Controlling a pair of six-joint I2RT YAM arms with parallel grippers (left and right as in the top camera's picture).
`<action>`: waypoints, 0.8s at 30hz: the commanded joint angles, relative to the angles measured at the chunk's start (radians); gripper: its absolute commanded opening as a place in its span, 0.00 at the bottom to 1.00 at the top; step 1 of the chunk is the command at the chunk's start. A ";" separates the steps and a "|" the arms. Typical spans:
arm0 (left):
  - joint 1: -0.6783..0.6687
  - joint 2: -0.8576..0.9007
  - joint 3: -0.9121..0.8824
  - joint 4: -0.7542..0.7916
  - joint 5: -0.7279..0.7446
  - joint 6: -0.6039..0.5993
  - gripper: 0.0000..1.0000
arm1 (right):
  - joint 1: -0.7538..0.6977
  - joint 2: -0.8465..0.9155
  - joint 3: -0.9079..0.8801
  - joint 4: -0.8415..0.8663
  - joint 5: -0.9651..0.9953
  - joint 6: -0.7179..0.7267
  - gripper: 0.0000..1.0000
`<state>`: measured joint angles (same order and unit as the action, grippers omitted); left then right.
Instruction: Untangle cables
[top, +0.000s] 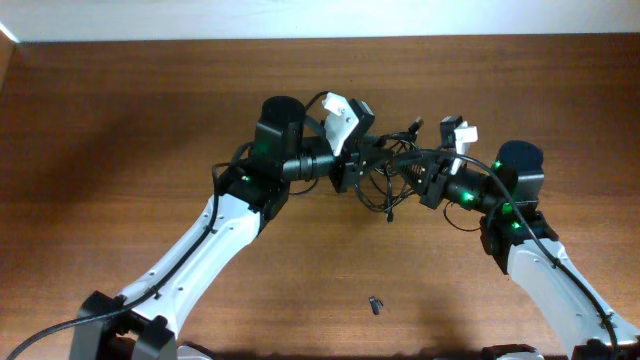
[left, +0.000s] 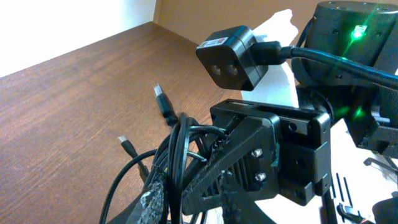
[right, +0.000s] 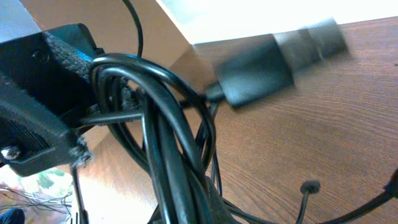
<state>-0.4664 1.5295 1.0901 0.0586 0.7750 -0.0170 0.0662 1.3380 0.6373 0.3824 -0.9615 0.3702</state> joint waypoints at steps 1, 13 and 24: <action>0.000 -0.010 0.008 0.008 0.002 0.011 0.99 | -0.002 -0.008 0.003 0.004 0.000 0.002 0.04; 0.099 -0.060 0.008 -0.083 -0.039 -0.083 0.99 | -0.228 -0.008 0.003 -0.069 -0.219 0.005 0.04; 0.090 -0.059 0.008 -0.281 0.151 0.365 1.00 | -0.322 -0.008 0.003 0.121 -0.565 0.058 0.04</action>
<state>-0.3538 1.4879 1.0920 -0.2054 0.8608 0.1982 -0.2546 1.3380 0.6357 0.4957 -1.4792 0.4206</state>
